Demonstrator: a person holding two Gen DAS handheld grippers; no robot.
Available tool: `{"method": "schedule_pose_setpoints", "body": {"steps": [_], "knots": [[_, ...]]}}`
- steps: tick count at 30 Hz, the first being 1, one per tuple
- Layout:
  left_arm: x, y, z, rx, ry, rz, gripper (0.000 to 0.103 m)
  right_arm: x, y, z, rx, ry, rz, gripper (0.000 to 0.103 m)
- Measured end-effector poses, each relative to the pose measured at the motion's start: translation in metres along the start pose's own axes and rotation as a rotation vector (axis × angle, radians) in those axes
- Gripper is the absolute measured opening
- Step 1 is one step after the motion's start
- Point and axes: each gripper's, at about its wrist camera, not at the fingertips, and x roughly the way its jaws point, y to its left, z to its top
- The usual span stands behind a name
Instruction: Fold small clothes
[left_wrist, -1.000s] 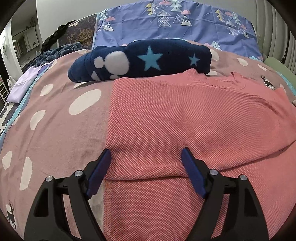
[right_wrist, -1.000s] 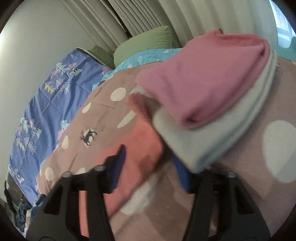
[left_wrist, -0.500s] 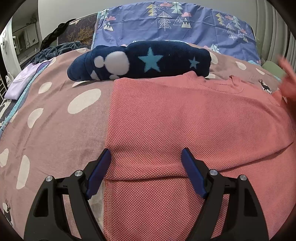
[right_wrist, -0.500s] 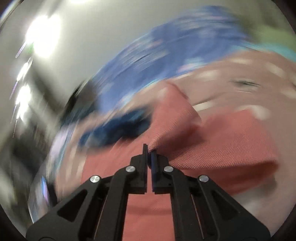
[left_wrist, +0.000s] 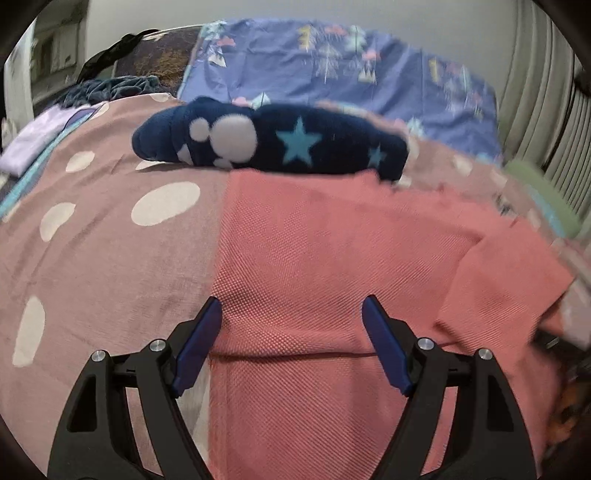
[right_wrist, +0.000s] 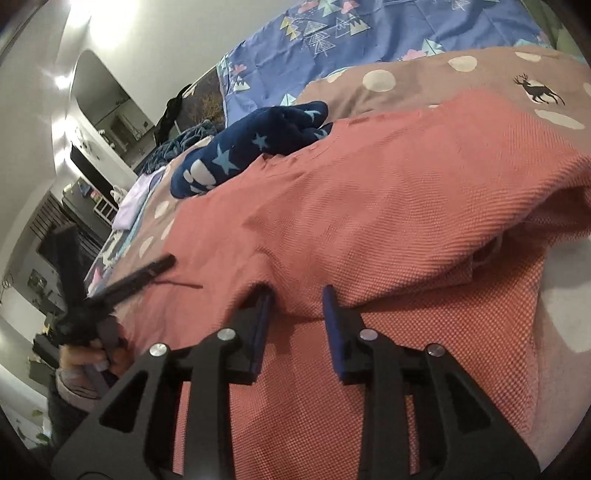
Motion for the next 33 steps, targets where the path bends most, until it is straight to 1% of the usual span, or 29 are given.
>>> {"method": "schedule_pose_setpoints", "body": {"steps": [1,2,4,5,6,7,9,10,11,12,13,14,15,16,17,18,19,20,22,24,27,29,32,33], "knots": [[-0.005,-0.001,0.0,-0.025,-0.001,-0.046,0.075,0.0,0.0,0.001,0.0,-0.002,0.009,0.033],[-0.014,-0.004,0.0,-0.065,0.011,-0.159,0.071,-0.001,-0.002,0.001,0.006,-0.002,0.019,0.033],[-0.022,-0.017,-0.002,-0.09,0.052,-0.316,0.07,-0.003,-0.009,0.0,0.022,-0.001,0.034,0.033],[-0.023,-0.031,-0.005,-0.072,0.091,-0.381,0.07,-0.003,-0.01,0.0,0.026,-0.001,0.039,0.033],[-0.02,-0.045,-0.009,-0.048,0.128,-0.417,0.07,-0.003,-0.009,0.001,0.026,-0.002,0.039,0.033],[-0.012,-0.062,-0.014,-0.027,0.183,-0.454,0.07,-0.003,-0.008,0.001,0.024,-0.002,0.038,0.034],[0.008,-0.079,-0.022,-0.037,0.274,-0.481,0.07,-0.004,-0.008,0.0,0.022,-0.001,0.039,0.035],[0.019,-0.085,-0.026,-0.058,0.315,-0.476,0.07,-0.003,-0.009,0.0,0.023,-0.001,0.041,0.035],[0.029,-0.089,-0.029,-0.084,0.327,-0.462,0.07,-0.004,-0.009,0.001,0.023,0.0,0.044,0.036],[0.031,-0.091,-0.028,-0.094,0.304,-0.461,0.07,-0.003,-0.009,0.001,0.023,0.001,0.045,0.036],[0.033,-0.094,-0.025,-0.109,0.298,-0.472,0.07,-0.004,-0.009,0.0,0.024,0.001,0.046,0.036],[0.036,-0.095,-0.023,-0.139,0.3,-0.494,0.058,-0.004,-0.009,0.0,0.024,0.0,0.048,0.037],[0.038,-0.096,-0.023,-0.168,0.303,-0.522,0.043,-0.005,-0.009,-0.001,0.023,0.0,0.05,0.037],[0.043,-0.098,-0.022,-0.184,0.317,-0.554,0.006,-0.005,-0.009,-0.001,0.023,0.003,0.054,0.038],[0.048,-0.101,-0.023,-0.2,0.336,-0.57,0.002,-0.006,-0.009,0.0,0.022,0.001,0.057,0.039],[0.047,-0.103,-0.021,-0.198,0.324,-0.554,0.002,-0.006,-0.009,0.0,0.022,-0.004,0.061,0.039],[0.043,-0.107,-0.017,-0.177,0.299,-0.532,0.002,-0.008,-0.009,0.0,0.022,-0.009,0.066,0.04],[0.035,-0.113,-0.009,-0.141,0.258,-0.513,0.002,-0.012,-0.009,0.0,0.023,-0.026,0.073,0.044],[0.017,-0.121,0.009,-0.102,0.192,-0.501,0.002,-0.02,-0.01,0.0,0.025,-0.059,0.085,0.05],[-0.005,-0.129,0.035,-0.029,0.11,-0.472,0.002,-0.023,-0.011,0.001,0.026,-0.072,0.111,0.051],[-0.032,-0.13,0.065,0.046,0.022,-0.416,0.002,-0.023,-0.013,0.002,0.04,-0.075,0.117,0.051],[-0.043,-0.125,0.076,0.073,-0.009,-0.385,0.002,-0.023,-0.014,0.003,0.044,-0.077,0.112,0.051],[-0.049,-0.109,0.076,0.122,-0.027,-0.32,0.002,-0.024,-0.014,0.003,0.046,-0.087,0.098,0.051],[-0.047,-0.106,0.075,0.128,-0.026,-0.302,0.002,-0.026,-0.015,0.003,0.052,-0.101,0.082,0.051]]}}
